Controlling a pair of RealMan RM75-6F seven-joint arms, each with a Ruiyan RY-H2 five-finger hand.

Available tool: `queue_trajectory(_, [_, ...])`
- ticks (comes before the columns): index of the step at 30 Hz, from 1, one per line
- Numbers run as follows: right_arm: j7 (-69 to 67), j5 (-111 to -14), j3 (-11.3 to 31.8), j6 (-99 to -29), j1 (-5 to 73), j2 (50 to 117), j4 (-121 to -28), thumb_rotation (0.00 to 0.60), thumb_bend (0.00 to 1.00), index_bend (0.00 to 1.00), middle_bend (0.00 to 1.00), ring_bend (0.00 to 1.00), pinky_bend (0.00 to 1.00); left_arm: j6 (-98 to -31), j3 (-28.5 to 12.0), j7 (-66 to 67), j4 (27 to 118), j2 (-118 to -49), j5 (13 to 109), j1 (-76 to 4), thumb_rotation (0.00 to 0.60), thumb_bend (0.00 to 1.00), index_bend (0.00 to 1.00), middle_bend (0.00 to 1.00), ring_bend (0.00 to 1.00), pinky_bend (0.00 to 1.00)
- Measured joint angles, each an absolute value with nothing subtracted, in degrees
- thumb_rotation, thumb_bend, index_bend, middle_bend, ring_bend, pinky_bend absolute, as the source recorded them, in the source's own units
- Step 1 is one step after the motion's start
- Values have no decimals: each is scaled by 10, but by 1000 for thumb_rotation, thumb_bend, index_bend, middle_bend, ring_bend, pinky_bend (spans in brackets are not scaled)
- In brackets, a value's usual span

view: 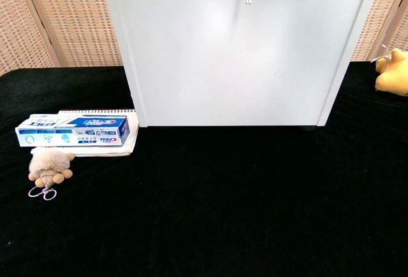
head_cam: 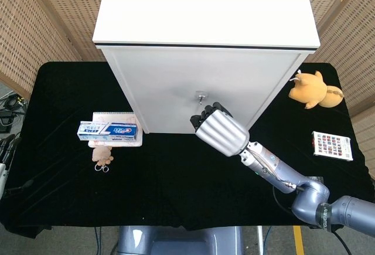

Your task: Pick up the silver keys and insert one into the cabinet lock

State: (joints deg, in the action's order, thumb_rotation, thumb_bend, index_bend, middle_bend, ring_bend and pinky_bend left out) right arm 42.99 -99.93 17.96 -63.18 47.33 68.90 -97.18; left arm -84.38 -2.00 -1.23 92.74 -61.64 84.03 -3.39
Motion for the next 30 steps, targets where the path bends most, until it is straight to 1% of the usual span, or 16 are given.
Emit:
queue_trajectory(13, [475, -946, 199, -615, 492, 706, -975, 600, 640, 749, 879, 776, 932, -844, -21, -24, 925, -613, 839, -34, 600, 0, 0, 0, 0, 0])
queue_trajectory(30, [551, -865, 206, -605, 498, 703, -1012, 600, 626, 749, 873, 765, 932, -843, -22, -22, 925, -613, 837, -34, 600, 0, 0, 0, 0, 0])
